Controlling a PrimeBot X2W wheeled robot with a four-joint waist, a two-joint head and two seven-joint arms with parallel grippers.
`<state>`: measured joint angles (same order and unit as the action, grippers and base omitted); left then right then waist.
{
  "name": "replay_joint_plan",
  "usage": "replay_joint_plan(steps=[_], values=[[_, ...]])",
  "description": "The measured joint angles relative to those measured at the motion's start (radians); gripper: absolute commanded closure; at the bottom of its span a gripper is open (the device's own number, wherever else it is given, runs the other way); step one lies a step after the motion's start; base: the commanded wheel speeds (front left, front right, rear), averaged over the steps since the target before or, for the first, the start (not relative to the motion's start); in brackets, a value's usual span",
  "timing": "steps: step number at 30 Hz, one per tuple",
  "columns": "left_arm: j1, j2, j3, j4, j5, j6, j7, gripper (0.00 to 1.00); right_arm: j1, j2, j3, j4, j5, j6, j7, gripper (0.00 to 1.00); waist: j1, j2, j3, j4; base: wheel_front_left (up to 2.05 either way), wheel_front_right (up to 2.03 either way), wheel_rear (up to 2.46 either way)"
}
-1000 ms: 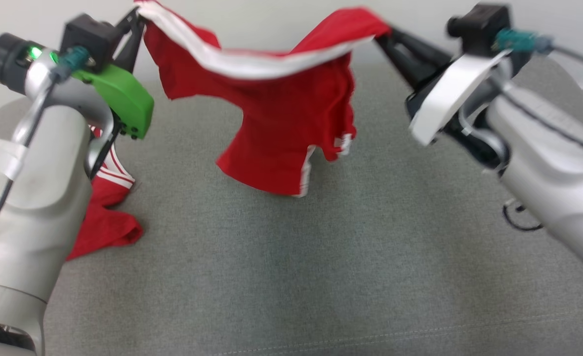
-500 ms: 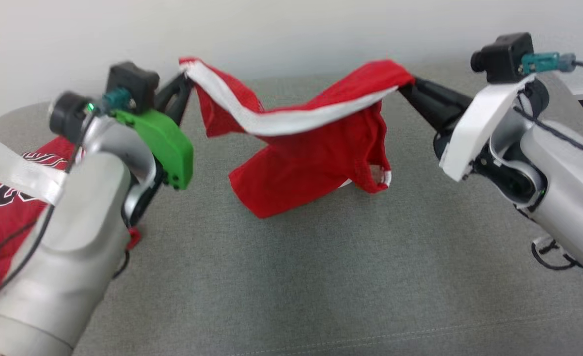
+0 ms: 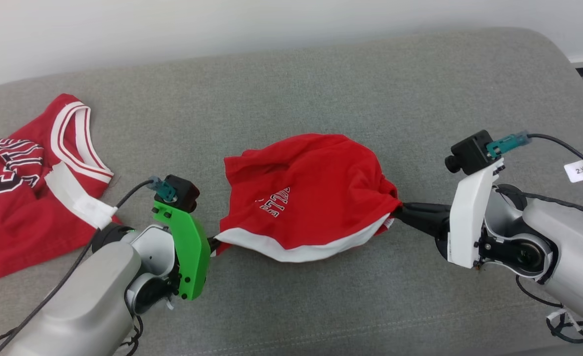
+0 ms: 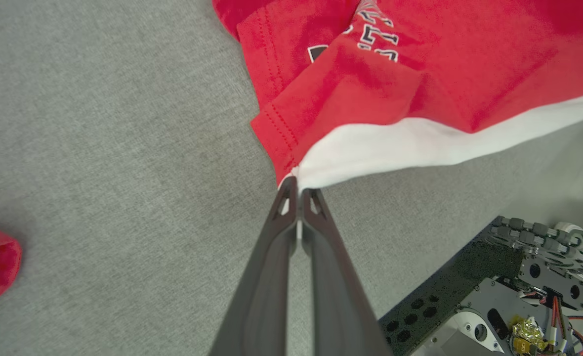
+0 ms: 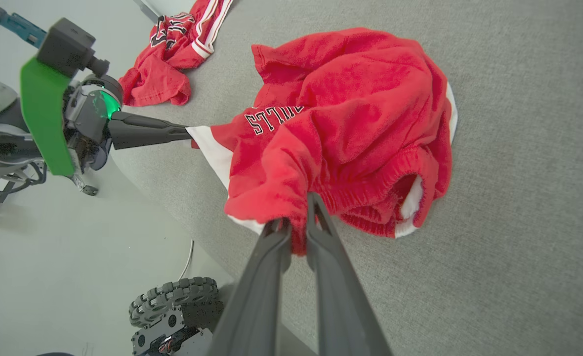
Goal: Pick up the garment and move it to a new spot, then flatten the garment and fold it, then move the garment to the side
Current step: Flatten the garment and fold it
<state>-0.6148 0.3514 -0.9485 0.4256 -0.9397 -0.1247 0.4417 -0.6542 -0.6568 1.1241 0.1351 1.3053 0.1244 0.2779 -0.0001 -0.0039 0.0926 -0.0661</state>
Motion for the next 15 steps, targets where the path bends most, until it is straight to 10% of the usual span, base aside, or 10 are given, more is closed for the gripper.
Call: replay_joint_plan(steps=[9,15], values=[[-0.221,0.011,0.115,-0.004,-0.112,0.000,0.112,1.00,-0.262,0.034,-0.101,0.074,0.027,0.000,0.110,1.00,0.0000,0.0000,0.084,-0.017,0.00,0.00,0.00],[-0.534,0.005,0.269,0.011,-0.036,0.000,0.004,1.00,-0.517,0.083,-0.281,0.184,-0.014,-0.021,0.020,1.00,0.0000,0.0000,0.164,-0.021,0.00,0.00,0.00]])
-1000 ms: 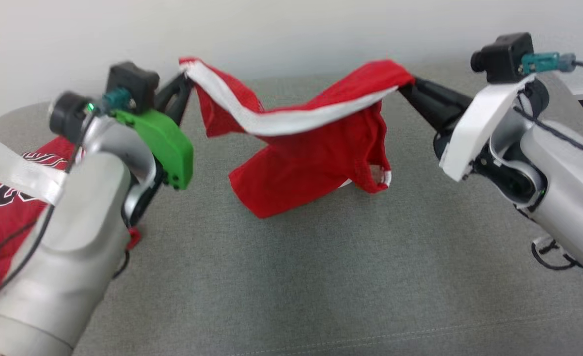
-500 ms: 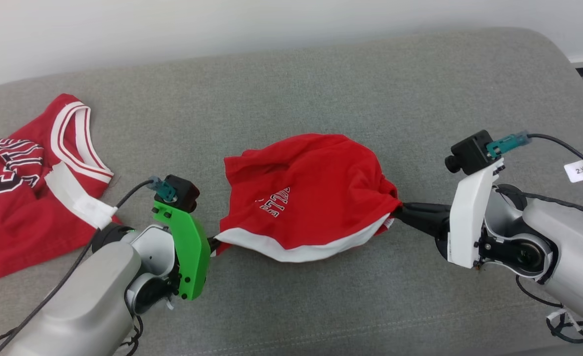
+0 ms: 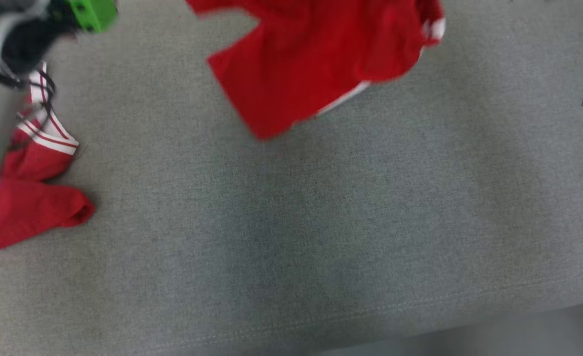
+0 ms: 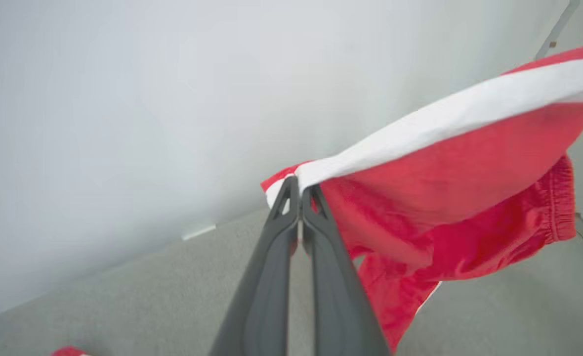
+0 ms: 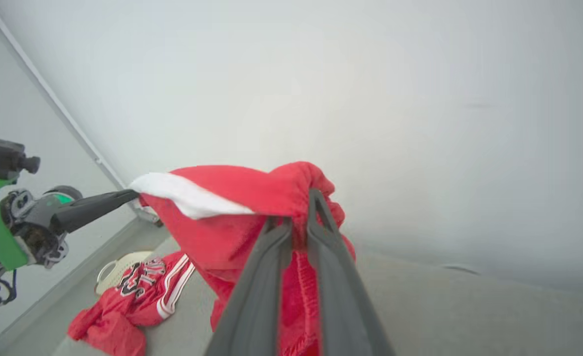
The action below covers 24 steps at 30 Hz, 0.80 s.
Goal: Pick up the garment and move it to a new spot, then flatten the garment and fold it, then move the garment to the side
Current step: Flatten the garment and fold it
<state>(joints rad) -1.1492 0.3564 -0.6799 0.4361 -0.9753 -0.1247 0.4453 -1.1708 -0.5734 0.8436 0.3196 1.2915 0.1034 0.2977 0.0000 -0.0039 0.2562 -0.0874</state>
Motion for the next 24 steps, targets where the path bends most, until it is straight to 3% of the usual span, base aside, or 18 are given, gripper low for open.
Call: replay_joint_plan(steps=[3,6,14,19,24], values=[[-0.169,0.017,0.099,-0.017,0.094,-0.002,-0.179,1.00,-0.158,0.050,-0.142,0.044,-0.069,-0.021,-0.197,1.00,0.0000,0.0000,0.053,0.000,0.00,0.00,0.00],[-0.195,0.022,0.112,-0.023,0.127,-0.003,-0.276,1.00,-0.201,0.075,-0.148,0.051,-0.136,-0.006,-0.303,1.00,0.0001,0.0000,0.084,0.000,0.00,0.00,0.00],[0.109,0.008,-0.037,-0.010,0.072,-0.003,-0.333,1.00,0.090,0.105,0.099,0.102,-0.159,0.020,-0.278,1.00,0.0002,0.0000,0.085,0.006,0.00,0.00,0.00],[0.323,0.002,-0.102,-0.029,-0.001,-0.003,-0.378,1.00,0.245,0.097,0.166,0.119,-0.145,0.020,-0.292,1.00,0.0001,0.0000,0.060,0.003,0.00,0.00,0.00],[0.460,0.004,-0.159,-0.029,-0.005,-0.003,-0.404,1.00,0.322,0.091,0.189,0.086,-0.135,0.020,-0.350,1.00,0.0001,0.0000,0.025,-0.001,0.00,0.00,0.00]])
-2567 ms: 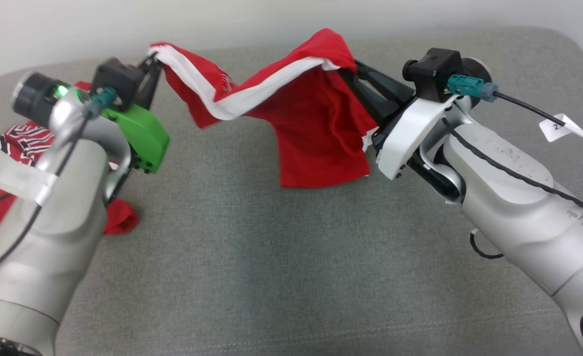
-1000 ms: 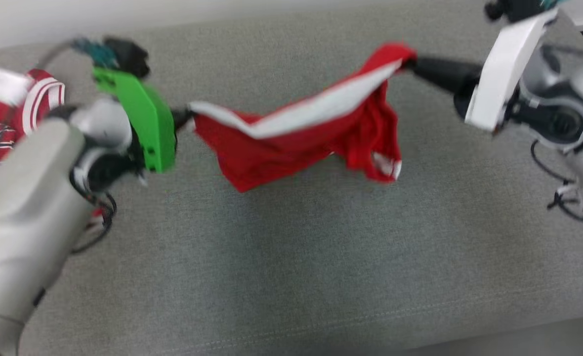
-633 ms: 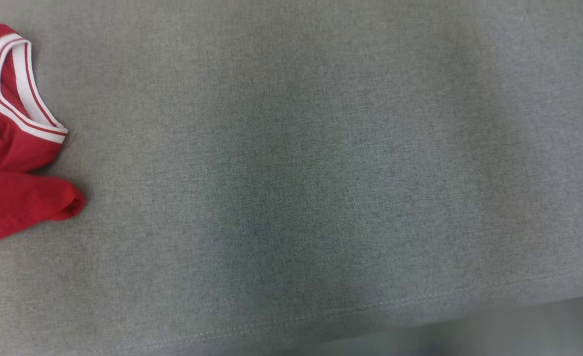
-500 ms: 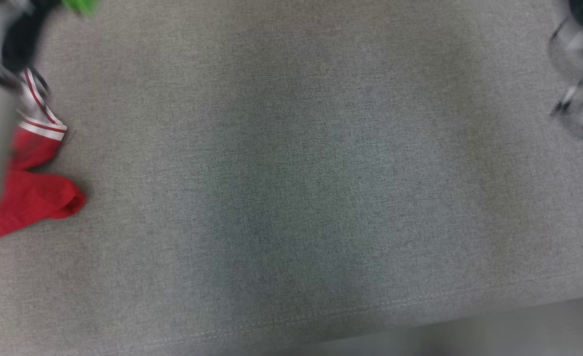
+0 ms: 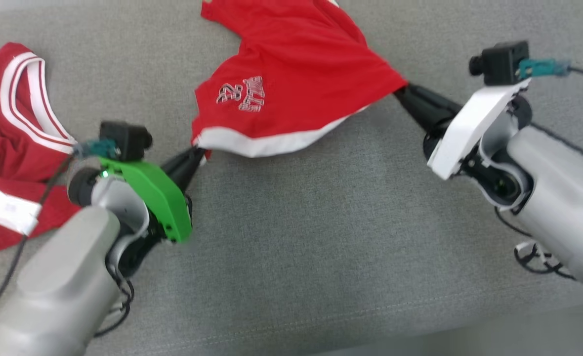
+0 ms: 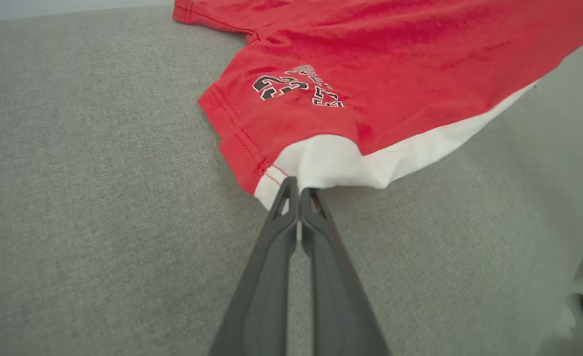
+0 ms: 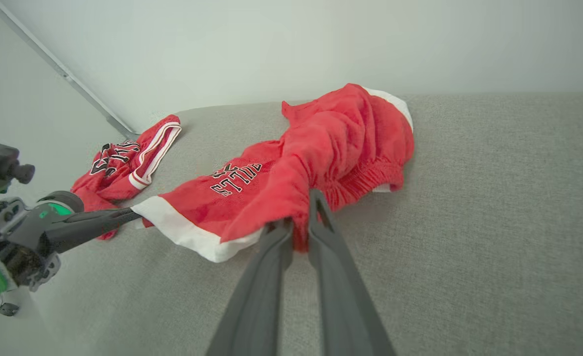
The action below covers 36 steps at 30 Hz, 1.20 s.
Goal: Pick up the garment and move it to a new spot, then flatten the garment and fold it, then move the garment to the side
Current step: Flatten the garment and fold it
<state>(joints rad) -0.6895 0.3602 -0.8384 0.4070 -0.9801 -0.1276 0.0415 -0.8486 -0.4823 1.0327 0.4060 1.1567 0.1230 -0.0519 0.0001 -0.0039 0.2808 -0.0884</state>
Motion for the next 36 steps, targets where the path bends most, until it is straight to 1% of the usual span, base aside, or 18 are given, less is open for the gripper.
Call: replay_joint_plan(steps=[4,7,10,13,16,20,23,25,28,36], values=[[0.046,0.006,-0.017,0.000,0.015,0.000,-0.026,1.00,0.032,-0.014,0.042,-0.038,-0.022,0.000,-0.041,1.00,0.0000,0.0000,-0.030,-0.001,0.00,0.00,0.00],[0.073,0.012,-0.017,0.001,0.025,0.000,-0.053,1.00,0.049,-0.043,0.053,-0.044,-0.053,0.000,-0.076,1.00,0.0000,0.0000,-0.050,-0.001,0.00,0.00,0.00],[0.104,0.011,-0.025,-0.002,0.025,0.000,-0.066,1.00,0.060,-0.088,0.061,-0.037,-0.079,0.000,-0.086,1.00,0.0000,0.0000,-0.067,0.001,0.00,0.00,0.00],[0.151,0.007,-0.044,-0.017,0.025,0.004,-0.064,1.00,0.079,-0.132,0.075,-0.031,-0.099,0.000,-0.087,1.00,0.0000,0.0000,-0.080,0.004,0.00,0.00,0.00],[0.188,-0.004,-0.081,-0.034,0.025,0.004,-0.044,1.00,0.104,-0.154,0.072,-0.038,-0.093,0.000,-0.094,1.00,0.0000,0.0000,-0.087,0.009,0.00,0.00,0.00],[0.223,-0.003,-0.110,-0.041,0.059,0.025,-0.043,1.00,0.156,-0.135,0.130,-0.072,-0.078,0.000,-0.065,1.00,0.0000,0.0000,-0.092,0.015,0.00,0.00,0.00],[0.224,0.002,-0.124,-0.046,0.101,0.057,-0.056,1.00,0.211,-0.110,0.167,-0.084,-0.059,0.000,-0.052,1.00,-0.0001,0.0000,-0.093,0.017,0.00,0.00,0.00],[0.224,0.010,-0.130,-0.047,0.142,0.080,-0.061,1.00,0.238,-0.106,0.170,-0.088,-0.043,0.000,-0.053,1.00,-0.0001,0.0000,-0.093,0.019,0.00,0.00,0.00],[0.224,0.017,-0.137,-0.048,0.149,0.103,-0.060,1.00,0.259,-0.102,0.171,-0.087,-0.026,0.000,-0.053,1.00,-0.0001,0.0000,-0.095,0.021,0.00,0.00,0.00],[0.249,0.029,-0.174,-0.065,0.187,0.144,-0.024,1.00,0.303,-0.101,0.174,-0.056,-0.017,0.000,-0.054,1.00,0.0000,0.0000,-0.096,0.023,0.00,0.00,0.00]])
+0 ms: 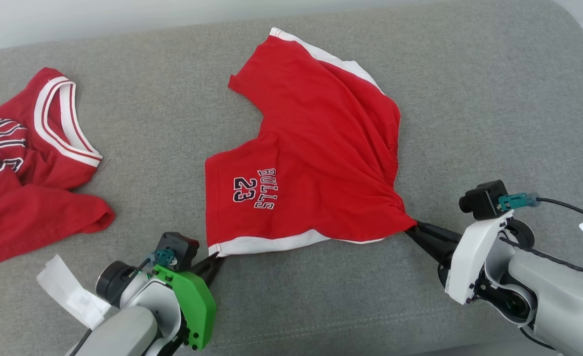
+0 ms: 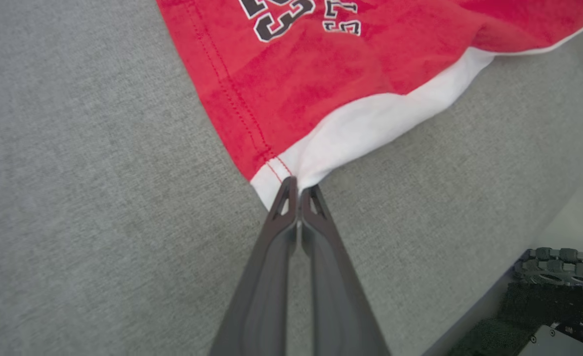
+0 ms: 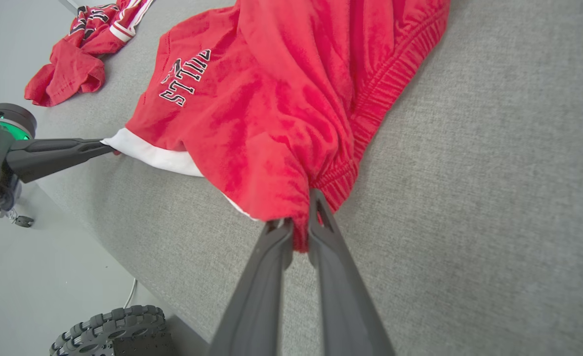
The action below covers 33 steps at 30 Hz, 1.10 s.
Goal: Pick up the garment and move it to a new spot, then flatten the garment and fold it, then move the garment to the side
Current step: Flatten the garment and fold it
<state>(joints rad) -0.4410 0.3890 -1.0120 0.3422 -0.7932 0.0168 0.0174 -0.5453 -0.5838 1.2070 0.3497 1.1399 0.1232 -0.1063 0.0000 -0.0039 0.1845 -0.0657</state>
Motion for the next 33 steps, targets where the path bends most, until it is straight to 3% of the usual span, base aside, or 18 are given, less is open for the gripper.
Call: replay_joint_plan(steps=[6,8,11,12,13,14,15,22,28,33], values=[[0.002,0.009,-0.021,-0.007,0.013,0.020,0.026,1.00,0.003,0.004,0.004,0.016,0.002,0.000,-0.003,0.98,0.0000,0.0000,-0.002,0.000,0.00,0.00,0.00],[0.004,0.008,-0.020,-0.019,0.013,0.027,0.027,1.00,0.007,0.008,0.003,0.018,0.004,0.000,-0.010,0.74,0.0000,0.0000,-0.003,0.000,0.00,0.00,0.00],[0.011,0.007,-0.019,-0.030,0.010,0.029,0.031,1.00,0.017,0.017,0.003,0.017,0.004,0.000,-0.013,0.50,0.0000,0.0000,-0.005,0.000,0.00,0.00,0.00],[0.013,0.007,-0.019,-0.030,0.007,0.029,0.035,1.00,0.021,0.018,0.003,0.017,0.004,0.000,-0.014,0.00,0.0000,0.0000,-0.005,0.000,0.00,0.00,0.00],[0.015,0.007,-0.019,-0.030,0.005,0.029,0.036,0.96,0.022,0.018,0.004,0.017,0.004,0.000,-0.017,0.00,0.0000,0.0000,-0.006,0.000,0.00,0.00,0.00],[0.018,0.007,-0.019,-0.031,0.005,0.036,0.036,0.52,0.022,0.017,0.004,0.017,0.004,0.000,-0.021,0.00,0.0000,0.0000,-0.007,0.000,0.00,0.00,0.00],[0.019,0.007,-0.017,-0.033,0.005,0.039,0.036,0.00,0.022,0.017,0.002,0.016,0.003,0.000,-0.029,0.00,0.0000,0.0000,-0.007,0.000,0.00,0.00,0.00],[0.021,0.010,-0.010,-0.057,0.004,0.047,0.044,0.00,0.022,0.009,-0.005,-0.009,0.003,0.000,-0.052,0.00,0.0000,0.0000,-0.012,0.000,0.00,0.00,0.00],[0.021,0.025,0.035,-0.092,-0.013,0.061,0.039,0.00,0.022,-0.055,-0.041,-0.023,0.007,0.000,-0.076,0.00,-0.0001,0.0000,-0.018,0.002,0.00,0.00,0.00],[0.021,0.053,0.060,-0.113,-0.013,0.072,0.035,0.00,0.023,-0.073,-0.135,-0.080,0.115,0.000,-0.106,0.00,0.0000,0.0000,-0.017,0.001,0.00,0.00,0.00]])
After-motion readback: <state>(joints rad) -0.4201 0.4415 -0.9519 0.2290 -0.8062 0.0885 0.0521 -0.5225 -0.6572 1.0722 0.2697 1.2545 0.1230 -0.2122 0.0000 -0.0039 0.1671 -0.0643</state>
